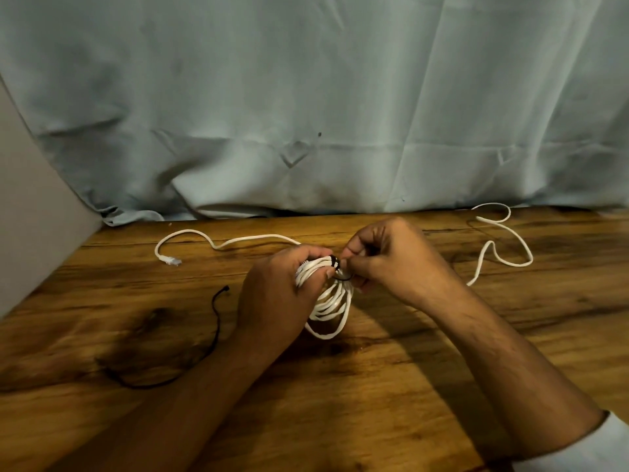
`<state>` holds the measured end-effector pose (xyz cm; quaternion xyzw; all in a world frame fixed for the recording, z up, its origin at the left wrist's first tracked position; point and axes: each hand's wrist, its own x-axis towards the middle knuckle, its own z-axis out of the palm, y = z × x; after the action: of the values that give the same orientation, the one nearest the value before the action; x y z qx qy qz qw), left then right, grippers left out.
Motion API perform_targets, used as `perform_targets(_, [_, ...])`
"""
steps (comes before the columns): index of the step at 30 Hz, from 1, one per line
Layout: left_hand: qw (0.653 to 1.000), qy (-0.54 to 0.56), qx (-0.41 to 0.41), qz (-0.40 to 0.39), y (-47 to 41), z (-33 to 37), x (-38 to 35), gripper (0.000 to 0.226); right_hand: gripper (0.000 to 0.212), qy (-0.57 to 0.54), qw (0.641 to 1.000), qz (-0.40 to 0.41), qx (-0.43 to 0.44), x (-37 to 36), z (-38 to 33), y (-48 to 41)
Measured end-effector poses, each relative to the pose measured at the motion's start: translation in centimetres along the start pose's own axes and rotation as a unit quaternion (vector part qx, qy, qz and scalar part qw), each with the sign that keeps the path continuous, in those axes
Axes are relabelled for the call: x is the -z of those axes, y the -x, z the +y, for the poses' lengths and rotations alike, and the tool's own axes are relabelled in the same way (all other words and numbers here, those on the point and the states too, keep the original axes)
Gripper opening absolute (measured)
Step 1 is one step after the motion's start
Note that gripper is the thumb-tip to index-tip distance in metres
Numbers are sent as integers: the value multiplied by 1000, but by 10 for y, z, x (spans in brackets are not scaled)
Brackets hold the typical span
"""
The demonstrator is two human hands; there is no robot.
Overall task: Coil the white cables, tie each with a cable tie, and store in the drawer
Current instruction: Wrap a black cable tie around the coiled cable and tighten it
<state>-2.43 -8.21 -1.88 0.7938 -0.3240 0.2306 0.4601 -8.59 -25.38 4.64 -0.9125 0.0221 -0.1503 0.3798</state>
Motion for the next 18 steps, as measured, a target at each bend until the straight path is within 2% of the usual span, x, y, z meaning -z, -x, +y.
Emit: perform_targets(18, [1000,-29,-8,-9,2,5,2,25,13,40,999,10,19,2,-5,2])
